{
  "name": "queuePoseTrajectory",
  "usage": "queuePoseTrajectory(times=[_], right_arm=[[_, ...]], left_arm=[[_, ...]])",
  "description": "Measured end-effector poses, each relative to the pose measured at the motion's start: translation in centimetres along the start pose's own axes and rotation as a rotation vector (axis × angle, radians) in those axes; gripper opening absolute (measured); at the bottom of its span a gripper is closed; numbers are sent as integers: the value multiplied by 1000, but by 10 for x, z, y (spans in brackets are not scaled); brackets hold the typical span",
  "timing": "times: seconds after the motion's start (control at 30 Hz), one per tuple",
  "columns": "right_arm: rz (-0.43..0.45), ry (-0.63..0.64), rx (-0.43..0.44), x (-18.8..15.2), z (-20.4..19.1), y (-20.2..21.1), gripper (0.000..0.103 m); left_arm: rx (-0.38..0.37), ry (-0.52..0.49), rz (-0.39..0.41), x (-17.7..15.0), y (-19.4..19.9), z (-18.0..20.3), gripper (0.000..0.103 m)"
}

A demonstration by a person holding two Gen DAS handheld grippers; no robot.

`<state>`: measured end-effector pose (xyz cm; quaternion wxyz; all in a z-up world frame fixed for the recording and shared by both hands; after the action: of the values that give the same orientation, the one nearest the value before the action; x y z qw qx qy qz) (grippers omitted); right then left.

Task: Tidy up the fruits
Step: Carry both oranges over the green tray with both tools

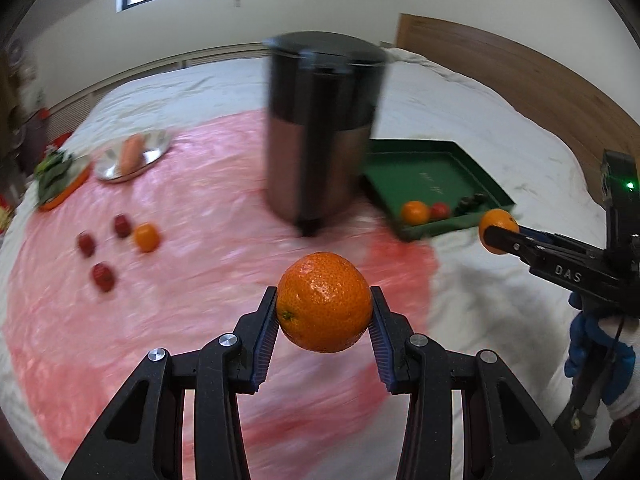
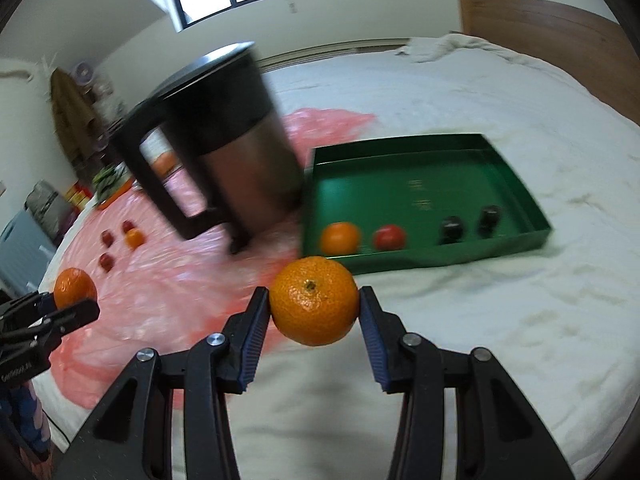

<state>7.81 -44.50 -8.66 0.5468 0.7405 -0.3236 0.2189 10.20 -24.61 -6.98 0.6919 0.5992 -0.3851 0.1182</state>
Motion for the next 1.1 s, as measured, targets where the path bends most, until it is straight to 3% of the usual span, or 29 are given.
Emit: queuePoseTrajectory(times=[0.17, 0.57, 0.87, 1.1], right_arm=[[19, -46, -47, 7, 50, 10, 57], [50, -65, -96, 47, 112, -3, 57], [62, -65, -116, 92, 149, -50, 57], [33, -86, -135, 105, 179, -96, 57]], left_arm=[[-33, -47, -12, 14, -17, 42, 38], [-53, -114, -26, 68, -71, 110, 38], [-43, -145, -55, 112, -141, 141, 38], [-25, -148, -112, 120, -196, 149, 38]])
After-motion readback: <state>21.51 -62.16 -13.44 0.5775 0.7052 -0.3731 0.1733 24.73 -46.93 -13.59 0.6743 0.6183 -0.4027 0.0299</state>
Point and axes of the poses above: each gripper's, at about its wrist camera, not at the fingertips, and y roughly against the way its jaws point, z to its right, x to its top, the point moved 7 cm from there along -y, roughly the way its jaws point, and after that the axes turned 9 degrees about x, right-handed, at the moved point
